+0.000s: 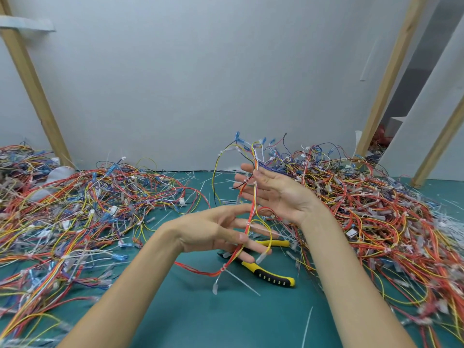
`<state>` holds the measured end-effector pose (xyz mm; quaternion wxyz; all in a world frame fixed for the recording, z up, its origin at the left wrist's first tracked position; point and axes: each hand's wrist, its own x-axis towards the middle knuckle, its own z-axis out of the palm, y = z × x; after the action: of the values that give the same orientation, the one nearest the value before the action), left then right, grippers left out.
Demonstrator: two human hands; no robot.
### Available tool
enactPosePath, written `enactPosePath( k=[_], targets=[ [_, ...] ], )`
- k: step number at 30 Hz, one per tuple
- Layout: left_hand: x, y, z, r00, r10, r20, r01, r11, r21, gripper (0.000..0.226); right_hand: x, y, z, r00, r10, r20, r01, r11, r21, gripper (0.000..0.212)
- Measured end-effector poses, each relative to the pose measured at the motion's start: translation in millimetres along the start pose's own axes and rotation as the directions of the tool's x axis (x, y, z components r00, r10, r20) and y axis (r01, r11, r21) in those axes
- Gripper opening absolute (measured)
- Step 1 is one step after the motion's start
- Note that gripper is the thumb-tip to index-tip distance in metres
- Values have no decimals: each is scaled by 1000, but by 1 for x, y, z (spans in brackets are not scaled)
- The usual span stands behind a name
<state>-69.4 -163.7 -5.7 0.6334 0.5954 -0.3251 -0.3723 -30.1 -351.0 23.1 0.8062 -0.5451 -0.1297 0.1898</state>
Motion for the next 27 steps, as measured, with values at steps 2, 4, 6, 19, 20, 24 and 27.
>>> enactPosePath(
  k=[2,4,6,19,20,24,27],
  targets=[
    [-3,2,-3,1000,13,15,-13,1000,3,56,-1,-1,0,1000,9,-6,-10,1000,-21,43],
    [-4,3,-5,1000,29,2,-29,1000,-4,57,-2,-2,1,1000,18,-16,-19,998,-55,45],
    [-6,4,-7,999,40,-19,-41,999,-10,57,-2,-3,2,999,22,-24,-24,996,-83,47],
    [-6,4,-16,983,132,-125,-139,989,-50,52,0,-5,6,996,45,-83,-60,981,-182,24],
    [-6,4,-16,981,139,-134,-148,988,-55,51,1,-4,6,996,44,-79,-58,981,-186,23],
    [-6,5,-17,977,145,-155,-156,986,-61,51,2,-3,8,998,31,-54,-41,978,-203,20],
    [-7,8,-16,975,146,-167,-158,986,-61,49,4,-1,7,998,28,-48,-37,977,-210,19]
  ],
)
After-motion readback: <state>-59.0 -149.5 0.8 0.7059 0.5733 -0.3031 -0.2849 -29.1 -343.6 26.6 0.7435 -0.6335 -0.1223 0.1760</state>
